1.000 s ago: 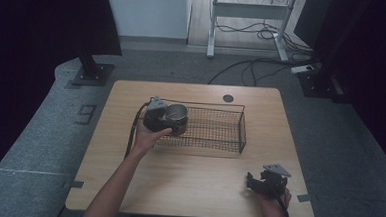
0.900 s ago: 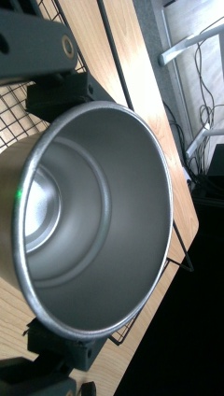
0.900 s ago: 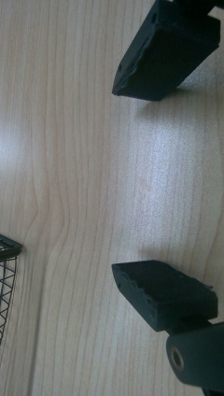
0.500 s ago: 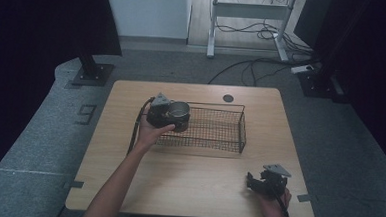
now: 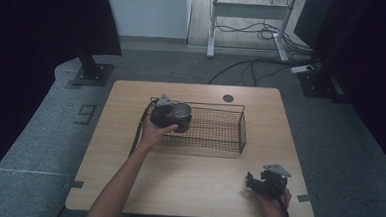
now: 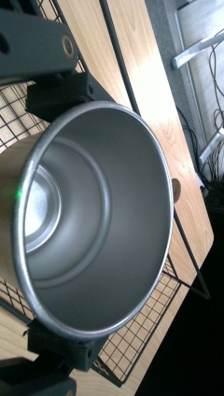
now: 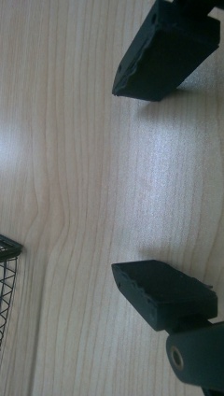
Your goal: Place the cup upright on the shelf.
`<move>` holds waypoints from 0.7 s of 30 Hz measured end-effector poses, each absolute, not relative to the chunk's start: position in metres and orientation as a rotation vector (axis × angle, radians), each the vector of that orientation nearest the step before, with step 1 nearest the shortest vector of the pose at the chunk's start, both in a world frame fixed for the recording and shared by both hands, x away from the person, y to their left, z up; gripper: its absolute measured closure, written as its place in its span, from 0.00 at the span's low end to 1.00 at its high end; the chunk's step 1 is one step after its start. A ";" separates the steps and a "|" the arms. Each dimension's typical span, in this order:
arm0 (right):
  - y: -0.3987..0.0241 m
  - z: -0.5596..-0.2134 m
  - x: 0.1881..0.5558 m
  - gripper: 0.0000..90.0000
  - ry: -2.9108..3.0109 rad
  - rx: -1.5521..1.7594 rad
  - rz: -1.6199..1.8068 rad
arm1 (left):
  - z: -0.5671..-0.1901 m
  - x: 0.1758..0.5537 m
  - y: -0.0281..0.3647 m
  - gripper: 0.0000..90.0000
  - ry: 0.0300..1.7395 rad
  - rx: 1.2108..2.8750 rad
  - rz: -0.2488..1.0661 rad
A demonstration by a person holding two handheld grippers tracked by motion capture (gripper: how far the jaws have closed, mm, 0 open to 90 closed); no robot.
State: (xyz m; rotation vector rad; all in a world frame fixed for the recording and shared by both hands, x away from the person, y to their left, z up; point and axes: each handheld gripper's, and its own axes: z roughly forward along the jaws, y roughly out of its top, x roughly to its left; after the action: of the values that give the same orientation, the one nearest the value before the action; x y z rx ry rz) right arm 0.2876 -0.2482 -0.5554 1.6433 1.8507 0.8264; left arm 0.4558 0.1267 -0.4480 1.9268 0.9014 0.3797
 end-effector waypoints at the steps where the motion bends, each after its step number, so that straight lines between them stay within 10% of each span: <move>1: -0.248 -0.555 0.288 0.14 1.851 1.643 0.826 | -0.449 0.457 0.126 0.21 0.902 1.931 0.383; 21: -0.248 -0.555 0.288 0.14 1.850 1.643 0.827 | -0.466 0.465 0.117 0.21 0.937 1.964 0.385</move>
State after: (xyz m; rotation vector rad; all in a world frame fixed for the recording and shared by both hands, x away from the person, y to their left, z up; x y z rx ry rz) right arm 0.2876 -0.2482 -0.5554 1.6430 1.8504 0.8271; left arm 0.4652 0.1168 -0.4659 1.9642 0.9371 0.3851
